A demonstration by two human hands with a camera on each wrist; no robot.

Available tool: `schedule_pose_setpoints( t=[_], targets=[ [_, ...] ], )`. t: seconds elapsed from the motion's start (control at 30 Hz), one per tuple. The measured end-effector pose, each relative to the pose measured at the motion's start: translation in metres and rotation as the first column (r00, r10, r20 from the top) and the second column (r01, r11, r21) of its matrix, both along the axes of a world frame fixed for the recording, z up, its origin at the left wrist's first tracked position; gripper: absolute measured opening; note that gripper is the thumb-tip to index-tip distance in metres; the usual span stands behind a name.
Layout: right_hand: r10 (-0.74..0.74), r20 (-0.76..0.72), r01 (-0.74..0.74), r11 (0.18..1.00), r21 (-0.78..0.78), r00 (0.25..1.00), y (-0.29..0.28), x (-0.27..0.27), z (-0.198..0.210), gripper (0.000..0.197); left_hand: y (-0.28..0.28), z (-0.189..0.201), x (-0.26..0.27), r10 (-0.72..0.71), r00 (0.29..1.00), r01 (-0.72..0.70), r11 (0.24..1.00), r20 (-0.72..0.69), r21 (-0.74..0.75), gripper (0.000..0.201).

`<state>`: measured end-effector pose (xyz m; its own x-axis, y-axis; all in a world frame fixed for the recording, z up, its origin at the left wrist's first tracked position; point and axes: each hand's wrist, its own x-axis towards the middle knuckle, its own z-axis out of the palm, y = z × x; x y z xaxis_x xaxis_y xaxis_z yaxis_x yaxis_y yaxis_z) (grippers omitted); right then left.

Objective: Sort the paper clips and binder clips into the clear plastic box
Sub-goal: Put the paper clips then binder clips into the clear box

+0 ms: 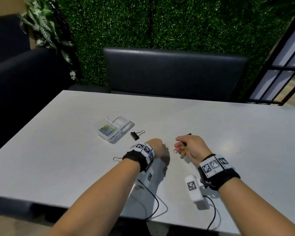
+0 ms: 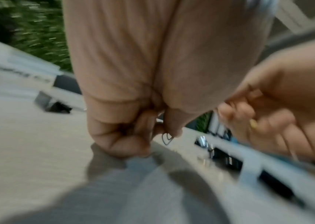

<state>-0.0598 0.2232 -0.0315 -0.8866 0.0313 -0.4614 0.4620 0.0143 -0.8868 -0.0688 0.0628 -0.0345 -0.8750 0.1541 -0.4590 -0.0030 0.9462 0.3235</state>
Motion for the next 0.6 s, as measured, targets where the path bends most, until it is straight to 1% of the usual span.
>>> schedule_pose_setpoints(
  t=[0.03, 0.07, 0.1, 0.13, 0.17, 0.2, 0.23, 0.27, 0.3, 0.37, 0.43, 0.47, 0.53, 0.57, 0.6],
  targets=[
    [-0.010, 0.014, 0.010, 0.999, -0.034, 1.000, 0.000, 0.000, 0.001, 0.012, -0.009, -0.003, -0.004, 0.060, 0.998, -0.064, 0.991, 0.033, 0.117, 0.046],
    [-0.013, 0.029, 0.015, 0.998, -0.058, 0.999, -0.001, -0.001, 0.002, 0.012, -0.018, -0.006, -0.007, 0.130, 0.987, -0.154, 0.937, 0.098, 0.312, 0.050],
    [-0.012, 0.042, 0.016, 0.996, -0.087, 0.999, -0.003, -0.003, 0.003, 0.013, -0.025, -0.007, -0.008, 0.210, 0.958, -0.284, 0.800, 0.196, 0.529, 0.050],
    [-0.005, 0.051, 0.011, 0.994, -0.111, 0.999, -0.006, -0.005, 0.005, 0.014, -0.030, -0.007, -0.009, 0.286, 0.908, -0.419, 0.594, 0.307, 0.687, 0.046],
    [0.009, 0.057, -0.002, 0.991, -0.130, 0.998, -0.012, -0.007, 0.007, 0.014, -0.034, -0.006, -0.010, 0.350, 0.847, -0.519, 0.375, 0.401, 0.768, 0.039],
    [0.030, 0.061, -0.021, 0.990, -0.142, 0.998, -0.019, -0.011, 0.010, 0.015, -0.039, -0.003, -0.010, 0.404, 0.785, -0.578, 0.204, 0.470, 0.790, 0.032],
    [0.048, 0.060, -0.038, 0.986, -0.164, 0.997, -0.029, -0.014, 0.013, 0.015, -0.045, 0.002, -0.009, 0.438, 0.734, -0.607, 0.081, 0.519, 0.790, 0.024],
    [0.060, 0.055, -0.049, 0.979, -0.196, 0.997, -0.040, -0.018, 0.017, 0.016, -0.051, 0.009, -0.006, 0.444, 0.705, -0.619, 0.005, 0.553, 0.785, 0.019],
    [0.068, 0.044, -0.055, 0.970, -0.238, 0.997, -0.051, -0.023, 0.020, 0.017, -0.060, 0.012, -0.005, 0.442, 0.696, -0.615, -0.043, 0.567, 0.788, 0.017],
    [0.089, 0.037, -0.074, 0.949, -0.307, 0.995, -0.078, -0.033, 0.027, 0.020, -0.084, 0.024, -0.003, 0.436, 0.683, -0.595, -0.132, 0.586, 0.792, 0.020],
    [0.148, 0.053, -0.120, 0.926, -0.357, 0.988, -0.108, -0.043, 0.034, 0.026, -0.114, 0.033, -0.004, 0.464, 0.651, -0.557, -0.247, 0.601, 0.793, 0.021],
    [0.181, 0.064, -0.144, 0.914, -0.381, 0.981, -0.123, -0.048, 0.036, 0.029, -0.130, 0.037, -0.007, 0.489, 0.619, -0.536, -0.308, 0.614, 0.786, 0.021],
    [0.246, 0.090, -0.185, 0.883, -0.431, 0.965, -0.152, -0.060, 0.041, 0.035, -0.162, 0.038, -0.018, 0.523, 0.525, -0.510, -0.438, 0.671, 0.740, 0.023],
    [0.272, 0.104, -0.199, 0.872, -0.448, 0.957, -0.165, -0.065, 0.043, 0.039, -0.176, 0.038, -0.024, 0.535, 0.478, -0.505, -0.482, 0.697, 0.716, 0.027],
    [0.294, 0.117, -0.212, 0.866, -0.453, 0.949, -0.178, -0.070, 0.046, 0.044, -0.186, 0.038, -0.029, 0.553, 0.437, -0.508, -0.500, 0.709, 0.702, 0.034]
  ],
)
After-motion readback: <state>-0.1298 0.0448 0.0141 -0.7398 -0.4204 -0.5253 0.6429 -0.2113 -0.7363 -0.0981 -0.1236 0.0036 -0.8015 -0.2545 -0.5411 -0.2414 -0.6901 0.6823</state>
